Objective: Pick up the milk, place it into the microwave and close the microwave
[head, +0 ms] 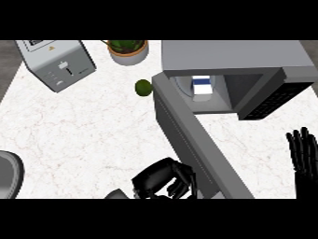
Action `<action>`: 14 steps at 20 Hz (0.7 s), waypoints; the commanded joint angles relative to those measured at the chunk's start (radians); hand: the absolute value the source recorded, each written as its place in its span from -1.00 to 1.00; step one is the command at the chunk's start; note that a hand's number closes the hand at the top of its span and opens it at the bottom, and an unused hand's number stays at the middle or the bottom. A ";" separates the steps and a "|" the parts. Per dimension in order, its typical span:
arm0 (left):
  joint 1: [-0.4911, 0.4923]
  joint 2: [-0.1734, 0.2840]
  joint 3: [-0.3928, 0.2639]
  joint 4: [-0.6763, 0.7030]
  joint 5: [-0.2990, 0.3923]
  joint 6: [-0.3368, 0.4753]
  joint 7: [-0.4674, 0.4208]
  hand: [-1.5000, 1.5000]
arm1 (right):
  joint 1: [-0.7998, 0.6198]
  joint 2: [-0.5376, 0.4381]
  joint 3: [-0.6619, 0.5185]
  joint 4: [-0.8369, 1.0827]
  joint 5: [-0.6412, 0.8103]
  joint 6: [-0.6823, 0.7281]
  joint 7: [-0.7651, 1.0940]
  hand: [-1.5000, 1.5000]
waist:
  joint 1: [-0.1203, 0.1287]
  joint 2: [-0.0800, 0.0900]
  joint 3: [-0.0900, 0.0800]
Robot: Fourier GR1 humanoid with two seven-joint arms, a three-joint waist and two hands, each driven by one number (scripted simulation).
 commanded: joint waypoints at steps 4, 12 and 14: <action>-0.172 -0.006 -0.277 0.107 0.246 0.377 0.046 1.00 | 0.045 -0.026 0.003 -0.125 -0.111 0.094 0.063 -1.00 | -0.030 0.007 -0.001; -0.280 -0.005 -0.302 0.130 0.451 0.589 -0.043 1.00 | 0.017 -0.118 -0.026 -0.238 -0.223 0.189 0.151 -1.00 | -0.088 0.017 -0.004; -0.300 -0.005 -0.331 0.117 0.478 0.639 -0.073 1.00 | 0.021 -0.136 -0.012 -0.248 -0.235 0.226 0.146 -1.00 | -0.097 0.018 -0.004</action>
